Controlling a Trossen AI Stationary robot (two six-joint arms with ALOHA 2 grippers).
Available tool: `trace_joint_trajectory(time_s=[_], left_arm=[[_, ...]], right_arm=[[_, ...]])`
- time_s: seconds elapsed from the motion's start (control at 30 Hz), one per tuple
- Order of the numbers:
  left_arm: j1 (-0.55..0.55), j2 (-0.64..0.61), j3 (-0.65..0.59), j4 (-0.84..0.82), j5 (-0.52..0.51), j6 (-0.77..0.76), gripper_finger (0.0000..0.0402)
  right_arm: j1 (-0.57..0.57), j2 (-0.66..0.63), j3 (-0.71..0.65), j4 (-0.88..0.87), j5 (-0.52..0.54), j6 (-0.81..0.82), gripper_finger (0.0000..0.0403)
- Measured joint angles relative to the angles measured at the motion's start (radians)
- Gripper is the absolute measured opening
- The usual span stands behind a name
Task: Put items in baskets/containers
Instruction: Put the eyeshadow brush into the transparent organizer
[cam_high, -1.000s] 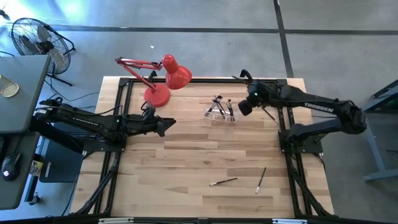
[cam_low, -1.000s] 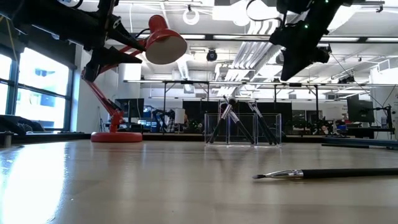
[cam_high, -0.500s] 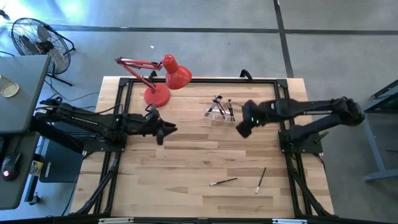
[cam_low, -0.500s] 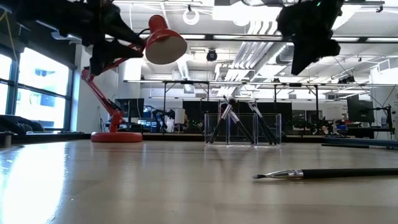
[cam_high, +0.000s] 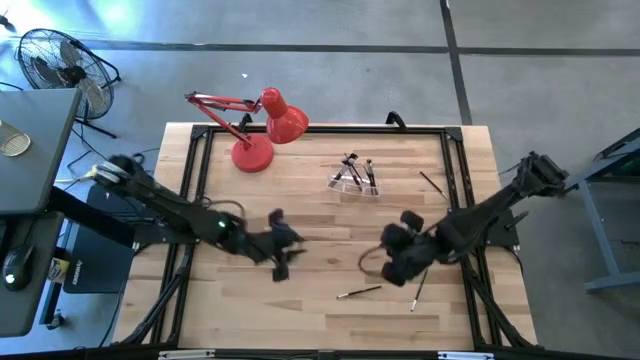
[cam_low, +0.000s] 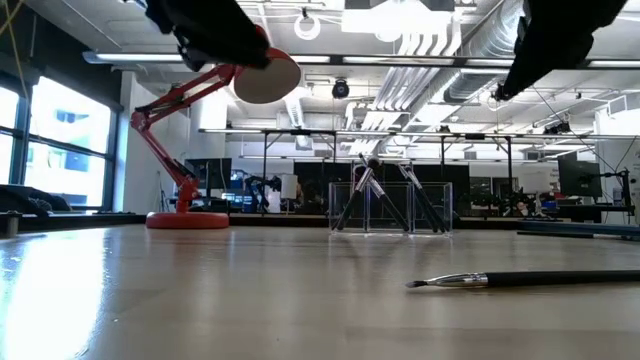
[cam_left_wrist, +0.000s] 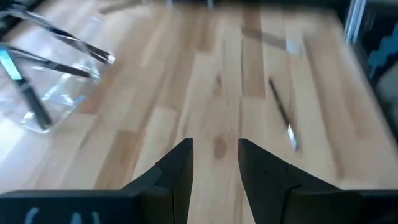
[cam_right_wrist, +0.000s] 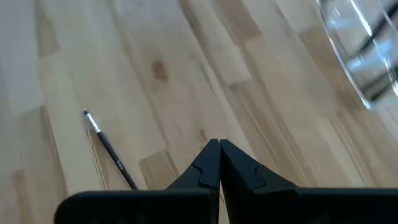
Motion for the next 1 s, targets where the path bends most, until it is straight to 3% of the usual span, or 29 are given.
trace_joint_trajectory(time_s=[0.33, 0.53, 0.63, 1.0], left_arm=[[-0.039, 0.362, 0.291, -0.01, 0.053, -0.02, 0.0118], [-0.036, 0.509, 0.482, -0.206, 0.123, -0.05, 0.0084], [-0.037, 0.559, 0.539, -0.263, 0.156, -0.095, 0.0072], [-0.044, 0.692, 0.612, -0.232, 0.269, -0.2, 0.0037]], right_arm=[[0.129, 0.126, 0.0, 0.081, -0.028, -0.046, 0.0001], [0.189, 0.129, 0.0, 0.081, -0.002, -0.037, 0.0001], [0.209, 0.129, 0.0, 0.081, 0.021, -0.042, 0.0003], [0.22, 0.129, 0.0, 0.1, 0.028, -0.046, 0.0004]])
